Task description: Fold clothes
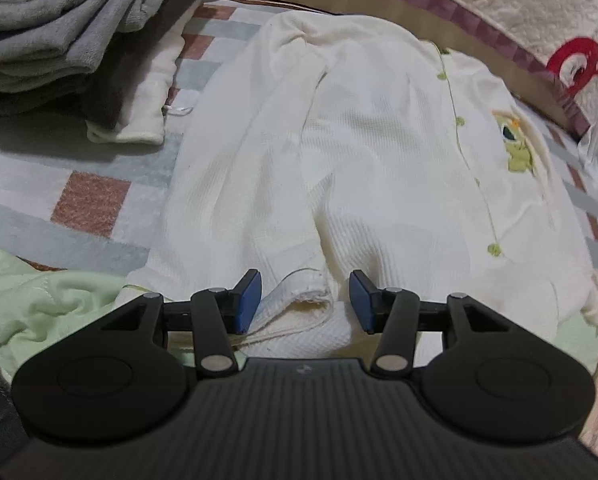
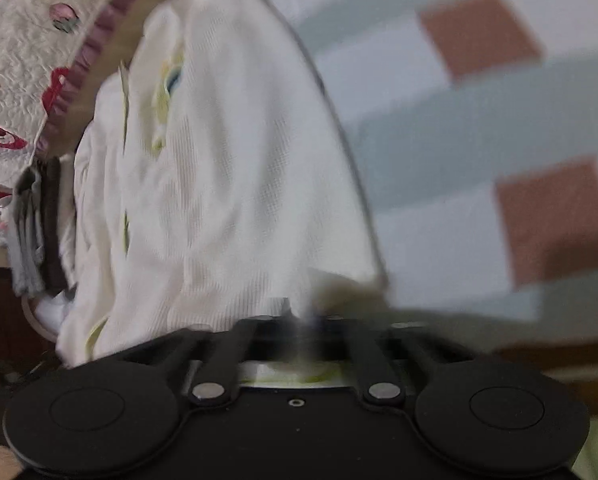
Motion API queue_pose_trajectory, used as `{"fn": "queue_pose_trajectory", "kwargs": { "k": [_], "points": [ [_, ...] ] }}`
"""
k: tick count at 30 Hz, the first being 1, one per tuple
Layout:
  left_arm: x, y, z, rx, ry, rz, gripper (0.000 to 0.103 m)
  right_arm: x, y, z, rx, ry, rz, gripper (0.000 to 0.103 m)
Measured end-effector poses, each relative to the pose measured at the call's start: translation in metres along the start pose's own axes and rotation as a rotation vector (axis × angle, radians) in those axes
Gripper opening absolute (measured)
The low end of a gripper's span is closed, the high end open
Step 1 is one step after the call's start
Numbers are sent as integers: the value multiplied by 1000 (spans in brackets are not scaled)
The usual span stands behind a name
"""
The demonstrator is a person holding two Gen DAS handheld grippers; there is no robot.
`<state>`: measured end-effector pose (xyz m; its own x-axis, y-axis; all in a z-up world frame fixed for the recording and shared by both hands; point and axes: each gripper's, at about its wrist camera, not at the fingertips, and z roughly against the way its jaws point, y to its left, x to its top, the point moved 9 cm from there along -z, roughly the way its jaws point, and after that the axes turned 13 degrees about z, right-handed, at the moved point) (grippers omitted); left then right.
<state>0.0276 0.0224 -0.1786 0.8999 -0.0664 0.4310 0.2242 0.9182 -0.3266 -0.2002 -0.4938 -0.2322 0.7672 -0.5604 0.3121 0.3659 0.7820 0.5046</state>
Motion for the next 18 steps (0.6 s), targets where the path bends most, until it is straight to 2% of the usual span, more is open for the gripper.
{"fn": "queue_pose_trajectory", "kwargs": {
  "k": [3,4,6,8,9,10,11,12,13,14,15,16,18],
  "points": [
    [3,-2,9,-7,-18,5,47,28,0,57,-131,-179,95,5],
    [5,-3,11,-10,-24,15,47,38,-4,77,-211,-225,131,5],
    [6,-2,15,-14,-29,36,47,59,-11,118,-538,-285,313,5],
    [6,-3,20,-29,-29,37,48,78,-26,151,-852,-336,418,5],
    [6,-3,21,-27,-34,37,48,85,-35,163,-936,-361,409,6],
    [6,-2,22,-23,-38,37,48,90,-49,167,-1047,-333,364,16],
    [6,-1,23,-21,-41,40,48,93,-61,172,-1160,-298,313,31],
    [5,0,24,-22,-43,46,48,93,-61,171,-1227,-291,310,31],
    [4,0,25,-26,-43,51,48,92,-51,166,-1213,-309,336,31],
    [3,1,25,-30,-43,54,48,87,-42,162,-1161,-329,340,45],
    [3,2,25,-30,-44,56,49,83,-29,151,-1069,-347,319,54],
    [2,3,25,-27,-47,60,49,80,-16,140,-973,-363,295,55],
    [2,7,26,-18,-56,70,49,68,20,103,-680,-343,244,55]
  ]
}}
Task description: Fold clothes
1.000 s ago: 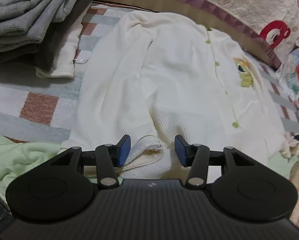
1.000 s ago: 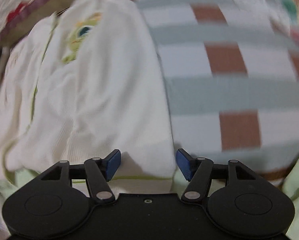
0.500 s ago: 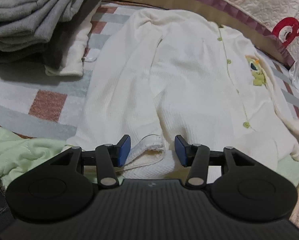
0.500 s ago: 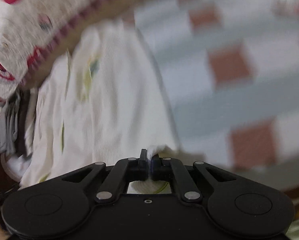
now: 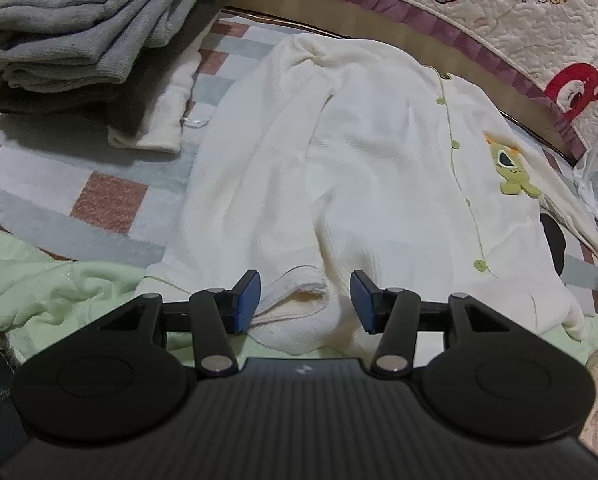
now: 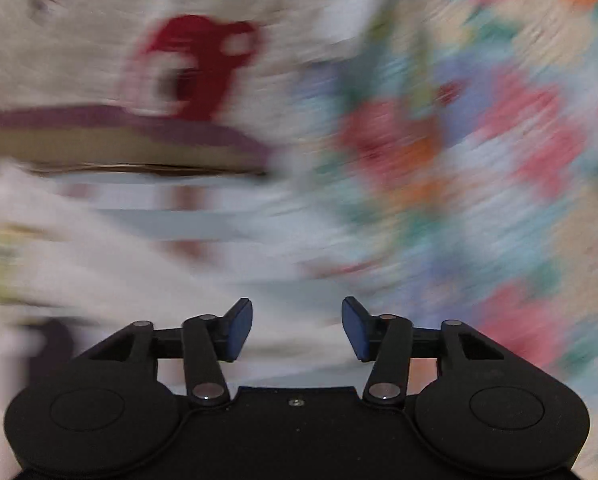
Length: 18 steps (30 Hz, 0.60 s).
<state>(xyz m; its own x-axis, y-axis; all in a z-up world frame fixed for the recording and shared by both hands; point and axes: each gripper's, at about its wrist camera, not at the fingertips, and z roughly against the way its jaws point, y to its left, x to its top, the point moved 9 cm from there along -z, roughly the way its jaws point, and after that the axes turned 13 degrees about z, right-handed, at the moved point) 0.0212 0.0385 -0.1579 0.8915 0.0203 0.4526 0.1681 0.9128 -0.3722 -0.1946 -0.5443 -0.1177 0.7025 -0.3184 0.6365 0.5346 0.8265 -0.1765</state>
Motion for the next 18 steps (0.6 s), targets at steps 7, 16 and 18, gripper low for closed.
{"fn": "queue_pose_trajectory", "kwargs": {
  "k": [7,16,18],
  "points": [
    [43,24,29,87,-110,-13,49,-33,174,-5,633,176,-128,55],
    [6,26,12,-131,-30,64,49,-59,342,40,951,119,76,55],
    [-1,24,11,-143,-46,14,49,-70,371,53,981,66,188,55]
  ]
}}
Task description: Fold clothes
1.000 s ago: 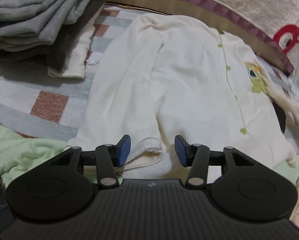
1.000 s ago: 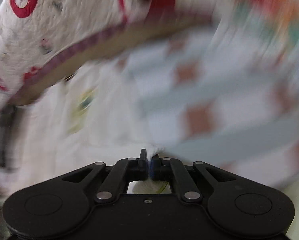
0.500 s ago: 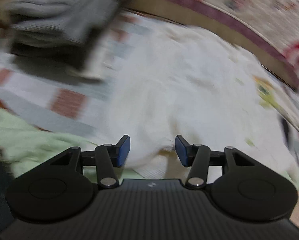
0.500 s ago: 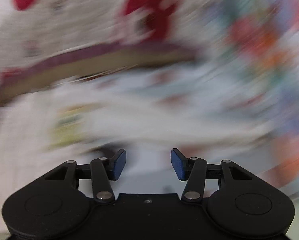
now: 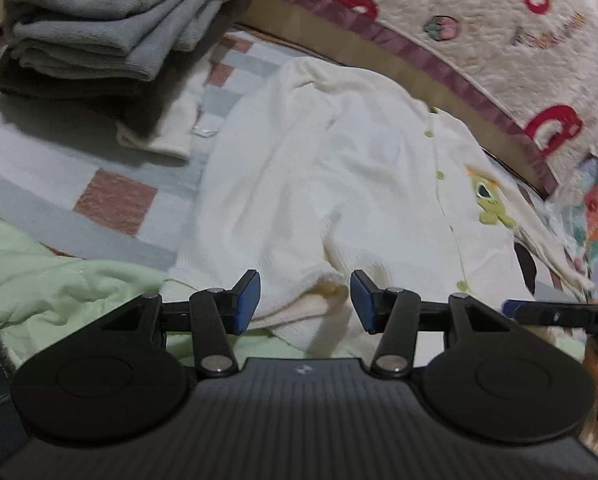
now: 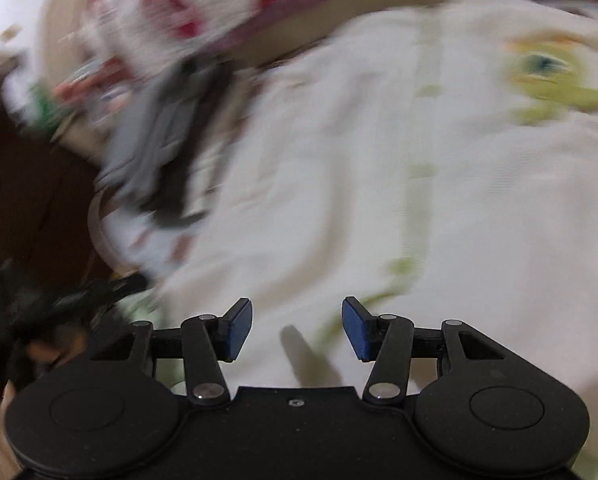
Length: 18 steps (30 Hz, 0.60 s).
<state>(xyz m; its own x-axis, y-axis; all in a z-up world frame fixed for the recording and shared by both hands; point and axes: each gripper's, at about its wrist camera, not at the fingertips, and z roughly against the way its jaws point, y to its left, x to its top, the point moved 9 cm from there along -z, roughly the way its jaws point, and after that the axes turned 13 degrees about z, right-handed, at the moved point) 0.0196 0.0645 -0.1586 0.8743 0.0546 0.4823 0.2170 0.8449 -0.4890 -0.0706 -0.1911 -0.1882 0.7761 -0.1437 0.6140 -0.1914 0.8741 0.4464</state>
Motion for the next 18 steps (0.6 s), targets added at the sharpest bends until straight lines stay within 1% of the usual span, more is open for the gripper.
{"fn": "queue_pose_trajectory", "kwargs": {
  "k": [2,4,5,7,8,9,10,11,13,14,15,16,17,18],
  "points": [
    [-7,-3,-1,6,-6,-87,50,-13,17,-14,-48,26,165,55],
    [-11,-2,-6,30,-4,-169,55,-25,34,-27,-96,51,329,58],
    [-10,1,-9,41,-5,-192,59,-30,42,-33,-120,64,411,59],
    [-7,10,-17,56,-7,-216,60,-36,41,-41,-143,90,467,62],
    [-4,14,-23,53,1,-221,57,-38,40,-44,-154,103,491,63],
    [-3,17,-29,43,33,-230,23,-41,38,-48,-165,115,516,64],
    [0,18,-32,44,59,-248,8,-40,34,-47,-167,111,498,65],
    [6,19,-29,78,36,-260,9,-39,30,-45,-169,105,475,66],
    [19,21,-23,144,-9,-284,9,-36,20,-42,-172,92,429,65],
    [28,22,-16,160,-49,-276,9,-35,16,-41,-174,86,406,65],
    [43,25,-3,158,-122,-227,5,-34,11,-39,-176,80,383,65],
    [57,33,10,188,-205,-178,5,-31,4,-37,-181,64,341,65],
    [69,42,23,235,-288,-152,5,-29,-6,-33,-204,55,295,64],
    [78,51,34,273,-353,-131,5,-30,-11,-34,-214,57,269,62]
  ]
}}
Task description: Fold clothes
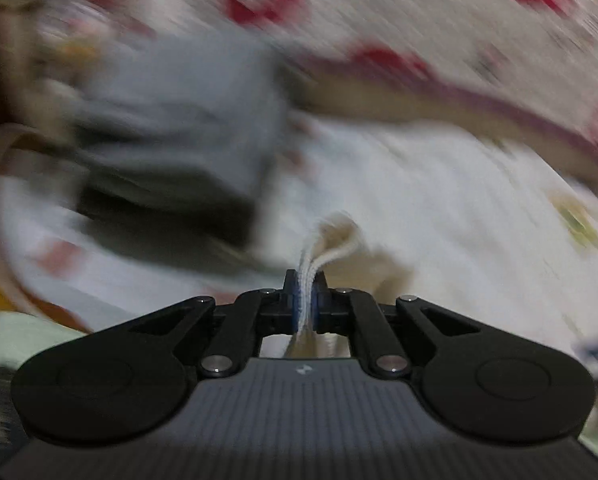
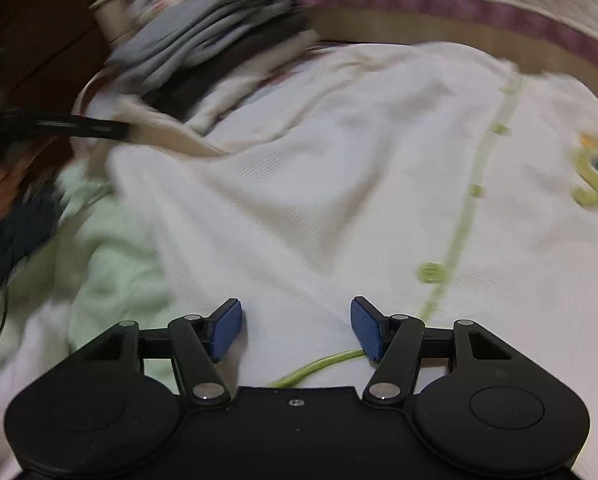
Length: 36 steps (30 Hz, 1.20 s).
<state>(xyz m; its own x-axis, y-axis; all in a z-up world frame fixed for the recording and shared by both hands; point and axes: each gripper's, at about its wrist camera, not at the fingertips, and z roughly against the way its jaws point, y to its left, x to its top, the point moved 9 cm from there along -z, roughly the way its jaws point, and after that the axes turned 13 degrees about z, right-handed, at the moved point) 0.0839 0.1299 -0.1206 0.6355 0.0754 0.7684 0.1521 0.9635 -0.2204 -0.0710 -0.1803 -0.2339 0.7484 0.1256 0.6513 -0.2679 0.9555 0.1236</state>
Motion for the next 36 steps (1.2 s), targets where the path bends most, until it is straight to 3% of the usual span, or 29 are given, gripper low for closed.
{"fn": "queue_pose_trajectory", "kwargs": {
  "k": [2,4,6,7,10,12,13,15,19,22,24,26,29,32,33,34,35,36],
  "points": [
    [9,20,4,54,-43,22,7,-3,-4,-3,-6,9,-31,62],
    [4,37,3,111,-6,62,13,-3,-4,-4,-12,12,-28,62],
    [-9,46,-2,177,46,85,49,-2,-3,-2,-28,14,-11,62],
    [-14,45,-2,178,59,94,48,-2,-4,1,-33,14,-7,62],
    [-23,29,5,41,81,120,49,7,-27,23,-110,8,-62,63],
    [-29,11,12,-115,111,130,50,12,-58,46,-191,12,-136,64],
    [-31,2,15,-193,132,122,50,8,-78,60,-184,20,-207,65],
    [-38,-15,15,-317,173,92,51,0,-117,88,-159,39,-358,66],
    [-60,-30,-2,-388,260,61,53,-43,-175,115,-74,184,-520,67],
    [-72,-31,-21,-412,356,155,53,-77,-200,122,-28,291,-618,67],
    [-82,-35,-31,-372,426,181,53,-95,-211,128,-27,311,-686,67],
    [-91,-41,-38,-323,460,144,52,-103,-206,122,59,330,-725,67],
    [-98,-57,-39,-330,466,52,56,-113,-198,112,196,357,-779,68],
    [-101,-60,-42,-334,485,96,60,-109,-182,92,303,420,-742,74],
    [-102,-61,-43,-342,496,119,55,-106,-179,87,306,426,-722,72],
    [-103,-64,-43,-353,513,124,43,-99,-177,84,297,411,-682,62],
    [-102,-69,-42,-356,528,84,5,-82,-172,82,317,345,-620,13],
    [-97,-74,-41,-336,520,17,6,-64,-165,82,340,273,-555,12]
  ]
}}
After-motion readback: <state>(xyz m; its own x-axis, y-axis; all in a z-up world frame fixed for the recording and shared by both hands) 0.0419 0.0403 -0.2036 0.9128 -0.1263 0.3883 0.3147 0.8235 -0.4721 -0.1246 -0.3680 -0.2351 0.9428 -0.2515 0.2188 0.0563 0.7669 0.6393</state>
